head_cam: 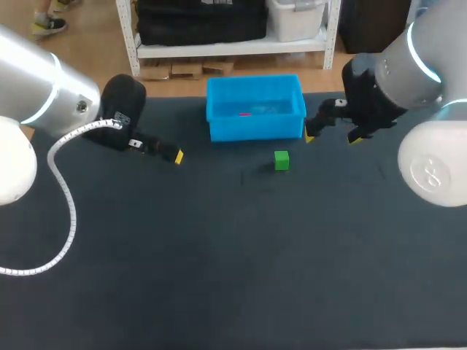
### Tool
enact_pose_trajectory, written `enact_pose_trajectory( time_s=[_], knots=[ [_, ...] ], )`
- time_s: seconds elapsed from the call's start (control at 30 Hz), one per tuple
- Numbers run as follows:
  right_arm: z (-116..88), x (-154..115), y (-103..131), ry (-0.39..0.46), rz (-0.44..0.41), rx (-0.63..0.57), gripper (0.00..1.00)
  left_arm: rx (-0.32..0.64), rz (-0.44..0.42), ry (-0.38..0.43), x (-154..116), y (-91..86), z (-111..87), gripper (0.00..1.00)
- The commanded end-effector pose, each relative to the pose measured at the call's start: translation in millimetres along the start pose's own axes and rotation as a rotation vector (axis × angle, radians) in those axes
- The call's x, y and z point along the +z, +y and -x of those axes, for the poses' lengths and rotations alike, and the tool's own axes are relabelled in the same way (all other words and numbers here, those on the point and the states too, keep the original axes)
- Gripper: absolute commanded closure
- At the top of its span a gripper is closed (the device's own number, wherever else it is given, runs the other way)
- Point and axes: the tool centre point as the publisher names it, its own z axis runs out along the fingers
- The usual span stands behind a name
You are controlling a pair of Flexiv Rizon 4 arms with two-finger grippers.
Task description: Use the left arm to pick the red cube and place it into the blue plastic box first, then use the right arm to grasp the green cube and put it into the same blue plastic box after the first action is fully finished.
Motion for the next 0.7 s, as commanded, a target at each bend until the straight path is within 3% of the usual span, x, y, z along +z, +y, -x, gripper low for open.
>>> enact_pose_trajectory(
  time_s=[0.03, 0.57, 0.7],
  knots=[
    [1.7, 0.0, 0.2, 0.005, 0.001, 0.001, 0.00, 0.002, -0.007, -0.003, 0.7, 1.7, -0.2, 0.00],
    [1.7, 0.0, 0.2, 0.005, 0.001, 0.001, 0.00, 0.002, -0.007, -0.003, 0.7, 1.7, -0.2, 0.00],
    [9.9, 9.0, 5.2, 0.038, -0.018, 0.038, 0.00, 0.002, -0.007, -0.003, 0.7, 1.7, -0.2, 0.00]
  ],
)
